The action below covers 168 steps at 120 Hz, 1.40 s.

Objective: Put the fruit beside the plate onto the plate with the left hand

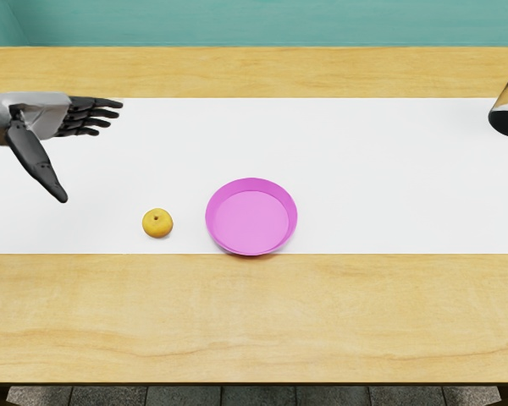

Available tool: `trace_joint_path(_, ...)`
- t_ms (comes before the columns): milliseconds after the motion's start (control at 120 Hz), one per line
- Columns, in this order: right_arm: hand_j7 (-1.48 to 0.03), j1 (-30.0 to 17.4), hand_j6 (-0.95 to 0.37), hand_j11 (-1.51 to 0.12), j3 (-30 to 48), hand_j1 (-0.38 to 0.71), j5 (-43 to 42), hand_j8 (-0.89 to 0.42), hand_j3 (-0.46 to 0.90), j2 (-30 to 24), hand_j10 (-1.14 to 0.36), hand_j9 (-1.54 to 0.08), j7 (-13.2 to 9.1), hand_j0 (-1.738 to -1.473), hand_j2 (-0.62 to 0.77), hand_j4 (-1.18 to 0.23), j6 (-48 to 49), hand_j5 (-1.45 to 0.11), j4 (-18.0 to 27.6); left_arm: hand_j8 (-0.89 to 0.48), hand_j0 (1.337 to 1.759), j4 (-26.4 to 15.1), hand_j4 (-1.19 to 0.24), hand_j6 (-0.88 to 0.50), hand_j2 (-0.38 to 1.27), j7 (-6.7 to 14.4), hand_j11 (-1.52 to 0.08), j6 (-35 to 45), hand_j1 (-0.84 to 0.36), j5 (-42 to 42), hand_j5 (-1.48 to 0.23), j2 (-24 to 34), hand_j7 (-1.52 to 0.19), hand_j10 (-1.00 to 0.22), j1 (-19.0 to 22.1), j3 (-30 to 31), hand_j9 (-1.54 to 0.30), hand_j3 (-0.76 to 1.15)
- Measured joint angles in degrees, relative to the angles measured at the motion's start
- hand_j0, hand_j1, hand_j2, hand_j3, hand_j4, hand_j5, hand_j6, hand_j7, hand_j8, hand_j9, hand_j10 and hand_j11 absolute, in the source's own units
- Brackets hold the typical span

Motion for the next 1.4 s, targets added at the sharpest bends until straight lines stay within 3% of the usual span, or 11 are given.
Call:
trace_joint_path(117, 0.00, 0.01, 0.00, 0.00, 0.01, -0.35, 0.00, 0.00, 0.00, 0.00, 0.00, 0.00, 0.00, -1.658, 0.00, 0.00, 0.00, 0.00, 0.00, -0.02, 1.658, -0.66, -0.02, -0.02, 0.00, 0.77, -0.02, 0.00, 0.33, 0.15, -0.03, -0.01, -0.02, -0.02, 0.03, 0.02, -0.02, 0.00)
trace_joint_path(242, 0.00, 0.05, 0.00, 0.00, -0.03, -0.35, 0.00, 0.00, 0.00, 0.00, 0.00, 0.00, 0.00, -1.658, 0.00, 0.00, 0.00, 0.00, 0.00, -0.02, 1.658, -0.98, -0.02, -0.02, 0.00, 4.79, -0.02, 0.00, 0.33, 0.04, -0.03, -0.01, -0.02, -0.02, 0.00, -0.10, -0.02, 0.00)
trace_joint_path(425, 0.00, -0.05, 0.00, 0.00, -0.07, -0.35, 0.00, 0.00, 0.00, 0.00, 0.00, 0.00, 0.00, -1.658, 0.00, 0.00, 0.00, 0.00, 0.00, -0.02, 1.658, -1.51, -0.02, -0.02, 0.00, 7.50, -0.02, -0.01, 0.33, -0.19, -0.03, -0.04, -0.02, -0.02, -0.95, -0.61, -0.02, 0.00)
trace_joint_path(458, 0.00, -0.07, 0.00, 0.00, -0.07, -0.35, 0.00, 0.00, 0.00, 0.00, 0.00, 0.00, 0.00, -1.658, 0.00, 0.00, 0.00, 0.00, 0.00, -0.02, 1.658, -2.31, -0.02, -0.02, 0.01, 9.53, -0.02, -0.01, 0.33, -0.18, -0.03, -1.21, -0.03, -0.02, -2.06, -0.69, -0.02, 0.00)
trace_joint_path(542, 0.00, -0.12, 0.00, 0.00, -0.08, -0.35, 0.00, 0.00, 0.00, 0.00, 0.00, 0.00, 0.00, -1.658, 0.00, 0.00, 0.00, 0.00, 0.00, -0.02, 1.658, -5.07, -0.02, -0.02, 0.00, 17.72, -0.03, -0.01, 0.33, -0.08, -0.03, -2.76, -0.03, -0.02, -2.46, -0.99, -0.03, 0.00)
trace_joint_path(592, 0.00, -0.13, 0.00, 0.00, -0.08, -0.35, 0.00, 0.00, 0.00, 0.00, 0.00, 0.00, 0.00, -1.658, 0.00, 0.00, 0.00, 0.00, 0.00, -0.03, 1.658, -7.00, -0.02, -0.03, 0.00, 21.10, -0.03, -0.01, 0.33, 0.01, -0.03, -2.56, -0.03, -0.02, -2.62, -1.09, -0.03, 0.00)
trace_joint_path(658, 0.00, -0.15, 0.00, 0.00, -0.12, -0.35, 0.00, 0.00, 0.00, 0.00, 0.00, 0.00, 0.00, -1.658, 0.00, 0.00, 0.00, 0.00, 0.00, -0.03, 1.658, -8.98, -0.02, -0.03, 0.00, 23.75, -0.03, -0.02, 0.33, 1.76, -0.03, -3.45, -0.03, -0.02, -2.57, -1.18, -0.03, 0.00)
trace_joint_path(808, 0.00, -0.22, 0.00, 0.00, -0.15, -0.35, -0.01, 0.00, 0.00, 0.00, 0.00, 0.00, 0.00, -1.658, 0.00, 0.00, 0.00, 0.00, -0.02, -0.03, 1.658, -14.35, -0.03, -0.03, 0.00, 27.42, -0.03, 0.48, 0.33, 10.46, -0.03, -5.94, -0.03, -0.02, -2.35, -1.18, -0.03, 0.00)
trace_joint_path(1025, 0.00, -0.24, 0.00, 0.00, -0.16, -0.35, -0.08, 0.00, 0.00, 0.00, 0.00, 0.00, 0.00, -1.658, 0.00, 0.00, 0.00, 0.00, -1.09, -0.03, 1.658, -17.09, -0.03, -0.03, 0.01, 29.91, -0.03, 10.07, 0.32, 19.38, -0.03, -10.63, -0.03, -0.03, -0.23, -0.99, -0.03, 0.00)
trace_joint_path(1242, 0.00, -0.28, 0.00, 0.00, -0.16, -0.35, -0.06, 0.00, 0.00, 0.00, 0.00, 0.00, 0.00, -1.658, 0.00, 0.00, 0.00, 0.00, -1.29, -0.03, 1.658, -19.05, -0.03, -0.03, 0.01, 30.35, -0.03, 27.53, 0.32, 33.64, -0.03, -15.54, -0.03, -0.03, 6.55, -0.56, -0.03, 0.00)
trace_joint_path(1400, 0.00, -0.32, 0.00, 0.00, -0.16, -0.35, -0.06, 0.00, 0.00, 0.00, 0.00, 0.00, 0.00, -1.658, 0.00, 0.00, 0.00, 0.00, -1.31, -0.03, 1.658, -19.44, -0.03, -0.03, 0.01, 30.40, -0.03, 32.06, 0.32, 37.44, -0.03, -17.67, -0.03, -0.03, 7.53, 0.24, -0.03, 0.00)
